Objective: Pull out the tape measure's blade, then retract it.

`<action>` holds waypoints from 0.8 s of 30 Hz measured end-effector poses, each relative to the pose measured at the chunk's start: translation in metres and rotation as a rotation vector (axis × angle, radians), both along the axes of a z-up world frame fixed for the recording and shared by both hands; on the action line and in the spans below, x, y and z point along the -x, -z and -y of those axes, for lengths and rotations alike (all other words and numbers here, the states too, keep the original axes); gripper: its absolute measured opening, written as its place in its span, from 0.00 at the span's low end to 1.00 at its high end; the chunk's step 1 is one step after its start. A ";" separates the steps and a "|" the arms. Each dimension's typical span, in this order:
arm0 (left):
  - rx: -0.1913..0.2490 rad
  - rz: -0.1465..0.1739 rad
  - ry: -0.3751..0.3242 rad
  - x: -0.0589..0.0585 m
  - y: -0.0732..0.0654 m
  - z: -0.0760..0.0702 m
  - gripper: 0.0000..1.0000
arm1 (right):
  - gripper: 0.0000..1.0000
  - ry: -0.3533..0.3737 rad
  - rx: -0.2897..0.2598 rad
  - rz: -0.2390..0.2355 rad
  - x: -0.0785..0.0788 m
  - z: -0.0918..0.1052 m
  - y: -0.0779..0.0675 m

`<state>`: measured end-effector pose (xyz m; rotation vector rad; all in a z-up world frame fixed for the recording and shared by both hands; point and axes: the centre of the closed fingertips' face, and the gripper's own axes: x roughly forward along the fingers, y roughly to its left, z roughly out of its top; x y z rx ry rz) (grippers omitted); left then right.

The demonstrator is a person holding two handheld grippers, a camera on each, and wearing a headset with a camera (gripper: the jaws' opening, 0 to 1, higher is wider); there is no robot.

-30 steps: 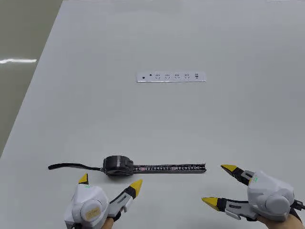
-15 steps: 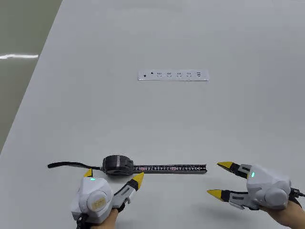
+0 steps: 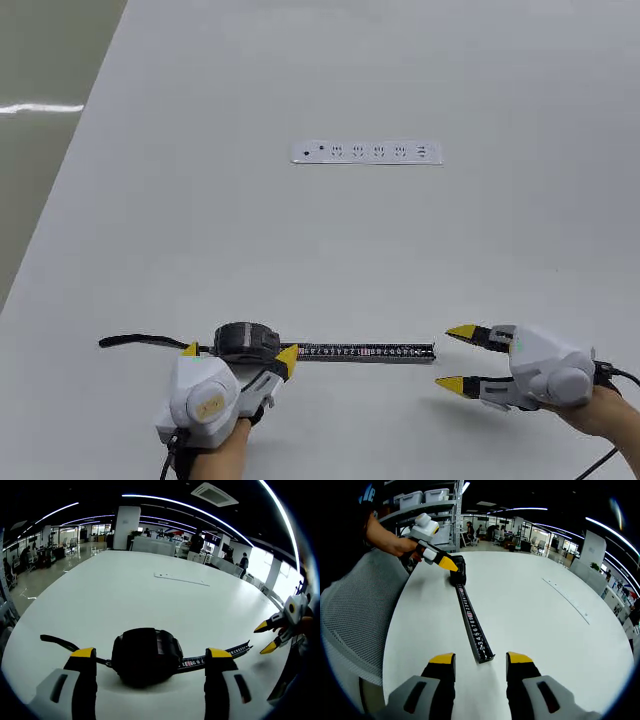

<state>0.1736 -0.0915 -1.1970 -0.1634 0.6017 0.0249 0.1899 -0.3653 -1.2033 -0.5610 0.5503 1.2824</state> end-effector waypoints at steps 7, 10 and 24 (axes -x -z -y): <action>-0.016 -0.001 -0.005 -0.005 0.002 0.000 0.86 | 0.33 -0.060 -0.001 -0.032 -0.005 -0.003 0.016; -0.018 0.001 -0.007 -0.008 0.003 -0.001 0.84 | 0.32 -0.068 -0.009 -0.045 -0.009 -0.003 0.022; -0.030 -0.008 -0.008 -0.009 0.007 0.000 0.82 | 0.23 -0.124 -0.039 -0.093 -0.011 -0.008 0.038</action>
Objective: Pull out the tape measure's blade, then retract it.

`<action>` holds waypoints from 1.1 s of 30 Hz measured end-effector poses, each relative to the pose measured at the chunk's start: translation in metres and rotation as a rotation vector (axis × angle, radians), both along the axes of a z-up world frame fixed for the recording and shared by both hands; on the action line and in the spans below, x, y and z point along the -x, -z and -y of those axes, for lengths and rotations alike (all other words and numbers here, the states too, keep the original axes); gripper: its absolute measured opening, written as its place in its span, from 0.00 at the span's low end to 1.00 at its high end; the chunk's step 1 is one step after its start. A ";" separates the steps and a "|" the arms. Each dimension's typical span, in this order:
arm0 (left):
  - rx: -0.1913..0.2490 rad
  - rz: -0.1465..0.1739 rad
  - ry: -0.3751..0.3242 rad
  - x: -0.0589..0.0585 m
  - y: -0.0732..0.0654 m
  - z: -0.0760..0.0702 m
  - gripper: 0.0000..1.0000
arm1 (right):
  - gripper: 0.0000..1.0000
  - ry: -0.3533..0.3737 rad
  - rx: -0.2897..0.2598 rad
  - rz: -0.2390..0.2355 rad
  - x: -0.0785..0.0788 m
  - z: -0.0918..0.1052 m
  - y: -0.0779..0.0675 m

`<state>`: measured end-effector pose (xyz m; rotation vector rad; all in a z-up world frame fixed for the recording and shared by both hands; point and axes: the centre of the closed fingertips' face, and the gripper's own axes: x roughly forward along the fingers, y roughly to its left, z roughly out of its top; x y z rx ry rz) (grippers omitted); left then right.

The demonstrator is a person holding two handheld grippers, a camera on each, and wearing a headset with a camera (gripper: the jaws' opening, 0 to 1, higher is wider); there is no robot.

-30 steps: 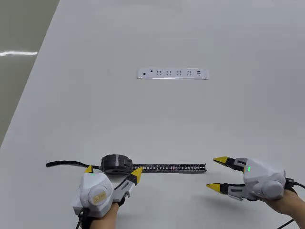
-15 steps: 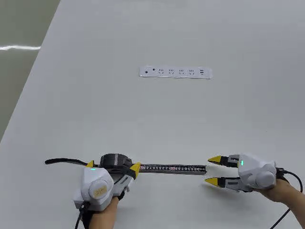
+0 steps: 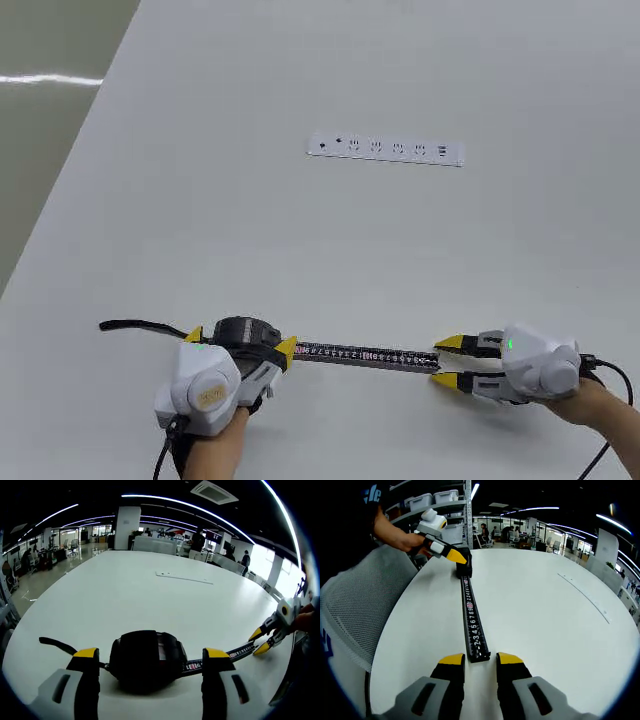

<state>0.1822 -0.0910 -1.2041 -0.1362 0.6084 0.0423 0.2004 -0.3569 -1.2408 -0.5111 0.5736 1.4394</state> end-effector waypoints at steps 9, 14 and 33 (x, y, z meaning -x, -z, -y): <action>0.000 -0.006 -0.008 -0.001 0.002 0.000 0.82 | 0.13 -0.014 -0.012 0.004 0.001 -0.002 0.000; -0.002 -0.014 -0.011 0.001 0.005 0.002 0.81 | 0.12 -0.002 -0.020 -0.004 0.002 -0.002 0.000; 0.071 -0.027 -0.129 0.004 0.016 -0.009 0.72 | 0.12 -0.003 -0.006 -0.002 0.003 -0.002 -0.002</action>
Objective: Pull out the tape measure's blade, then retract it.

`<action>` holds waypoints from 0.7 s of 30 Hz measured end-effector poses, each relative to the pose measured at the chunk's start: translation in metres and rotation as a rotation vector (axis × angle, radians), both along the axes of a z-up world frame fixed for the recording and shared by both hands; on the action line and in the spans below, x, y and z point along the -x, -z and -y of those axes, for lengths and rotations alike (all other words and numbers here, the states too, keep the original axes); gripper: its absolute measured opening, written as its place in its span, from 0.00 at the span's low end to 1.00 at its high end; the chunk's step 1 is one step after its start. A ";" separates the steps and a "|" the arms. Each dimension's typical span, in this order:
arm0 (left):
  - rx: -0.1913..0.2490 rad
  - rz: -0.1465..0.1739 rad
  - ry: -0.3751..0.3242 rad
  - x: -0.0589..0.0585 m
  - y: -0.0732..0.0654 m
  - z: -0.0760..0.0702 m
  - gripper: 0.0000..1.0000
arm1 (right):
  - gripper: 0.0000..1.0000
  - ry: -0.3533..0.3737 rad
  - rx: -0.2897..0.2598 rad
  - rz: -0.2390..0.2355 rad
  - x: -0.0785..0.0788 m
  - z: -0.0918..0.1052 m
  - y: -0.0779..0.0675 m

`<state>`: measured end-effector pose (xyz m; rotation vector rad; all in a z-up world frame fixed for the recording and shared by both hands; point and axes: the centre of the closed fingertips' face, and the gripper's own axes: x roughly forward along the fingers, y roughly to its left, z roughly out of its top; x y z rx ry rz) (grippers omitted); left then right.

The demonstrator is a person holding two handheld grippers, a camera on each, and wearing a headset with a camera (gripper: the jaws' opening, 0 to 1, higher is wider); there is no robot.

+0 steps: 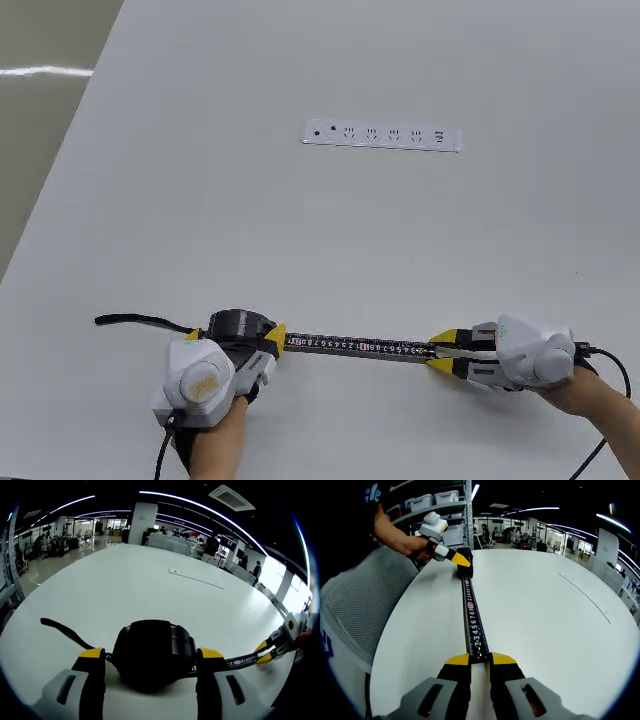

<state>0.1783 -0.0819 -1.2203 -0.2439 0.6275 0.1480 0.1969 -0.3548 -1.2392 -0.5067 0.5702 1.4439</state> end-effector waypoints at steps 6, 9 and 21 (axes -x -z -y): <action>-0.017 0.004 -0.011 -0.001 0.000 0.003 0.71 | 0.12 0.007 0.001 -0.001 0.000 0.000 -0.001; -0.032 0.013 -0.012 -0.003 -0.001 0.004 0.69 | 0.12 0.010 -0.001 -0.002 0.000 0.000 -0.003; -0.025 0.009 -0.062 -0.005 -0.002 0.003 0.67 | 0.12 0.017 -0.001 -0.002 0.001 0.000 -0.004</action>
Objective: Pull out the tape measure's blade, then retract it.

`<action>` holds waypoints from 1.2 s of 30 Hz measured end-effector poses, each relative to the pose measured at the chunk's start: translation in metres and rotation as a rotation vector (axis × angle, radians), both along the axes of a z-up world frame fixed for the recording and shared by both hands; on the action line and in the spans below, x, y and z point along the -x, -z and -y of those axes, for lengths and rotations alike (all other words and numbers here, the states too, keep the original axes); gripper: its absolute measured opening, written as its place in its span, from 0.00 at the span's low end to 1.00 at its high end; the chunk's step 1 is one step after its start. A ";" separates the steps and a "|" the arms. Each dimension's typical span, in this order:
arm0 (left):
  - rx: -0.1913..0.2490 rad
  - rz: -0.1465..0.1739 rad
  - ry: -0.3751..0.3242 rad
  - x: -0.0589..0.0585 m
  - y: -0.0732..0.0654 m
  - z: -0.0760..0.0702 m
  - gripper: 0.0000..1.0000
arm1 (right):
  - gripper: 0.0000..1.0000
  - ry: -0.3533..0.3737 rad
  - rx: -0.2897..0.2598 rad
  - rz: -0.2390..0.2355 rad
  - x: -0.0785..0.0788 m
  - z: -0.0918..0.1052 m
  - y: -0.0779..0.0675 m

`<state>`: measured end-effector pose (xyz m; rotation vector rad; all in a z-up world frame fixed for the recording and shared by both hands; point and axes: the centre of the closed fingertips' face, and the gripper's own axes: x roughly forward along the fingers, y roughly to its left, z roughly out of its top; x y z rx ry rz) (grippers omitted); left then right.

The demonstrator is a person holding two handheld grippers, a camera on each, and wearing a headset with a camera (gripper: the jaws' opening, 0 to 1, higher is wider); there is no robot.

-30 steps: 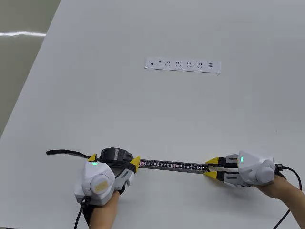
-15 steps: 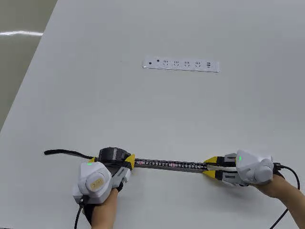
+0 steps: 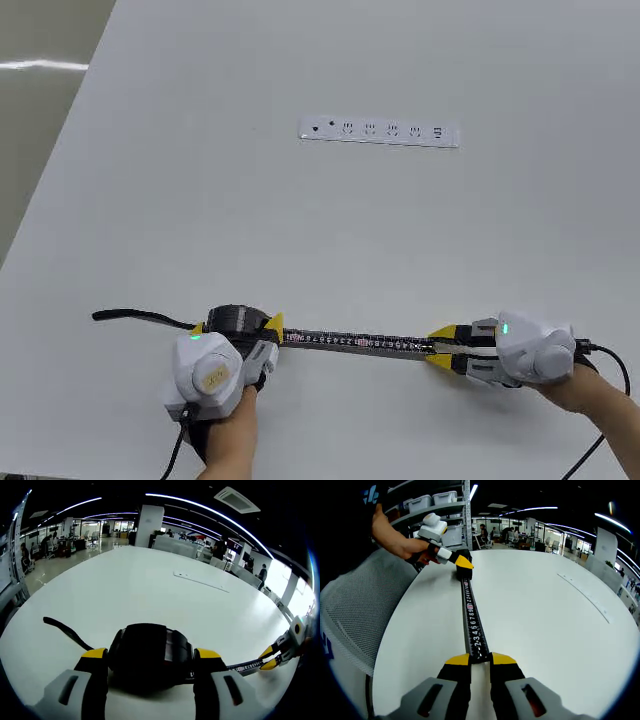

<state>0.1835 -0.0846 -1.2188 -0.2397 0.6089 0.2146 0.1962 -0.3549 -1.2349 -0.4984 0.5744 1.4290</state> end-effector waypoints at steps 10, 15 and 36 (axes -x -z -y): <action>-0.003 -0.004 0.001 0.000 0.000 0.000 0.66 | 0.12 0.006 0.002 -0.001 0.000 0.000 -0.001; 0.004 -0.012 0.002 0.000 0.001 0.000 0.65 | 0.12 0.002 -0.002 -0.007 0.001 -0.002 -0.002; 0.022 -0.013 0.006 0.001 0.001 0.000 0.64 | 0.12 -0.018 -0.012 0.001 0.000 -0.013 -0.006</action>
